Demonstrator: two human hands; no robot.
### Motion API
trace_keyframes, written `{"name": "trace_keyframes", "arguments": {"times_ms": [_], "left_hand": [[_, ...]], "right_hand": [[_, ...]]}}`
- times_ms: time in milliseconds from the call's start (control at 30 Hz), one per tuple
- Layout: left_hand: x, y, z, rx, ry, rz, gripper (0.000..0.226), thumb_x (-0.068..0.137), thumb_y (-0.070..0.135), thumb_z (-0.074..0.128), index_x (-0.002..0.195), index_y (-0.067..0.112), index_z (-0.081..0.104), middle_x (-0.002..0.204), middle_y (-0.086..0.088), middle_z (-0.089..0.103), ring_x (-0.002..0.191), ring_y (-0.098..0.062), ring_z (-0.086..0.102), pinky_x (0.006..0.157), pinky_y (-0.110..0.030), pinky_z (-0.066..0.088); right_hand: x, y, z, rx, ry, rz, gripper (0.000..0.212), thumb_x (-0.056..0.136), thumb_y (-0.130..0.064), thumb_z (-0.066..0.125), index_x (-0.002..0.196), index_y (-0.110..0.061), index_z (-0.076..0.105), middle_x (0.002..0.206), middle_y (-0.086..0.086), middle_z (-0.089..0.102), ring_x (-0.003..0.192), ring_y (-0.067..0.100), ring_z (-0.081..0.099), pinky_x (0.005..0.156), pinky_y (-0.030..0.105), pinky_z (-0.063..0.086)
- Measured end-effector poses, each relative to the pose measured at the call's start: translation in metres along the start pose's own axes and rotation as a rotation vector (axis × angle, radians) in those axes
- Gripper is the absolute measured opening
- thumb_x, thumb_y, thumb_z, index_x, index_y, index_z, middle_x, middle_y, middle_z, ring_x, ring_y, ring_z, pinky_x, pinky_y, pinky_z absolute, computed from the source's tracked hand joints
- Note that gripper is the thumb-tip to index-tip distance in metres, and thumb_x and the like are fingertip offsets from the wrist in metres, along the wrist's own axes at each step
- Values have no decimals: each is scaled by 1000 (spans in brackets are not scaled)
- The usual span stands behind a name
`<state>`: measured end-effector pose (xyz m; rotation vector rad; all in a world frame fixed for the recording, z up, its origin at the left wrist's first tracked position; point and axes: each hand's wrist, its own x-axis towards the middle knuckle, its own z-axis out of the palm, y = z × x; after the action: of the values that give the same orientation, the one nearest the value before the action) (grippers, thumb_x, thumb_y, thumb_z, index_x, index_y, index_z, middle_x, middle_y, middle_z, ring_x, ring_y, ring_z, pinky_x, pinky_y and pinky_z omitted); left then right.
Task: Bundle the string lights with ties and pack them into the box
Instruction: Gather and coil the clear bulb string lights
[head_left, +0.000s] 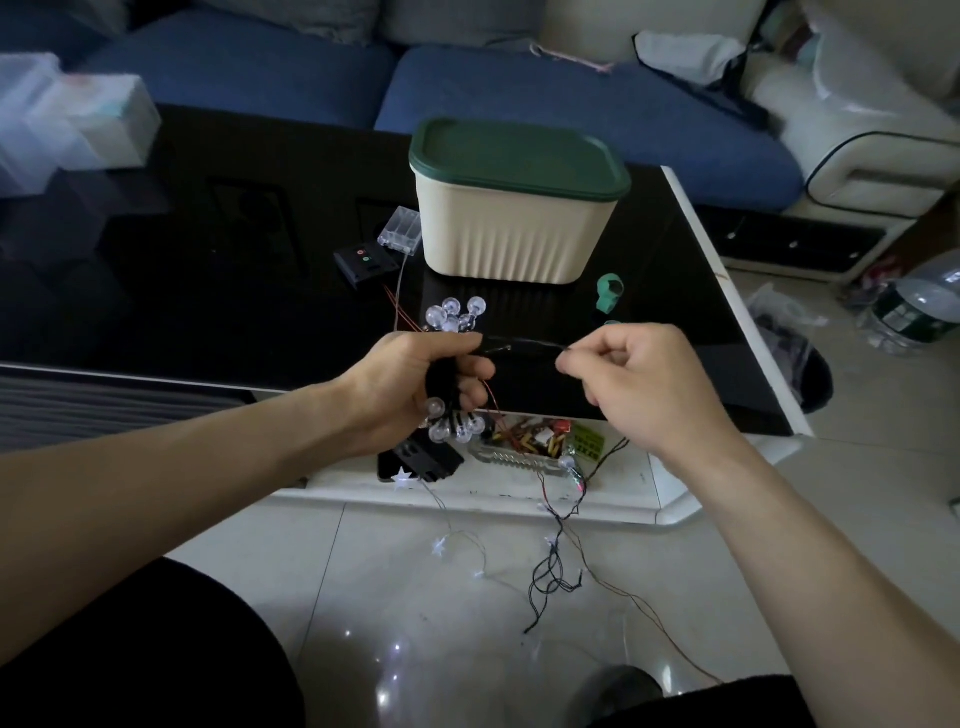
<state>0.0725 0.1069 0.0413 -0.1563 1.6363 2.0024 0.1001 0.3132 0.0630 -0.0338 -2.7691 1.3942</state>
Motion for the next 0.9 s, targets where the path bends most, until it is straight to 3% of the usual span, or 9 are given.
{"name": "trace_keyframes", "arguments": {"times_ms": [133,267,367,467,533,700,767,833,900], "left_hand": [[-1,-1,2,-27,-11,-4,25,98,22,53,90,0,63,67,-6,64,58,-14,59,50,-19,49],[-2,4,2,-188,-11,-6,21,97,17,51,84,5,60,79,-9,63,64,-16,58,50,-20,50],[-1,9,3,-311,-60,3,26,98,12,46,79,4,61,97,-15,71,81,-22,70,72,-26,58],[-3,8,4,-277,-162,-33,48,99,13,41,67,4,75,117,-23,68,111,-29,67,100,-35,50],[-5,5,5,-232,-213,-72,49,99,15,41,67,5,77,121,-26,66,119,-31,63,105,-39,45],[-3,-3,2,-114,-255,-116,31,90,18,50,98,-3,71,121,-23,67,114,-26,65,95,-34,49],[0,-7,0,19,-267,-91,41,96,20,50,115,-15,60,120,-27,66,105,-26,65,89,-33,51],[0,-9,5,106,-248,-63,44,94,26,55,107,-16,60,104,-26,69,89,-28,61,80,-32,50],[-1,-10,9,140,-227,-94,35,89,34,57,95,0,61,83,-14,65,71,-20,60,63,-23,49]], "right_hand": [[-1,-3,2,59,33,-36,13,90,-15,69,79,-16,75,45,-12,56,44,0,49,50,8,41],[-4,-2,8,-77,-185,14,12,91,-17,69,81,-17,75,42,-13,54,37,0,45,43,8,35],[-7,-1,22,-147,-262,13,12,89,-18,70,79,-18,76,44,-13,56,38,0,46,42,9,32],[-13,-6,34,-214,-340,-100,17,91,-20,70,74,-21,72,45,-11,54,43,2,47,47,8,35],[-15,-9,36,-276,-394,-165,20,92,-19,68,73,-15,71,45,-9,49,45,2,48,50,8,36],[-19,-7,36,-387,-561,-181,38,97,-15,59,60,-23,54,57,-14,52,61,-4,52,55,15,37],[-20,-7,37,-357,-579,-193,31,98,-13,55,74,-27,68,91,-17,67,93,-7,60,82,25,52],[-20,-8,36,-342,-563,-191,24,98,-14,56,99,-22,78,123,-10,68,119,2,59,99,27,49],[-22,-9,35,-346,-524,-199,22,94,-15,62,104,-24,80,105,-11,74,92,0,65,80,17,49]]}}
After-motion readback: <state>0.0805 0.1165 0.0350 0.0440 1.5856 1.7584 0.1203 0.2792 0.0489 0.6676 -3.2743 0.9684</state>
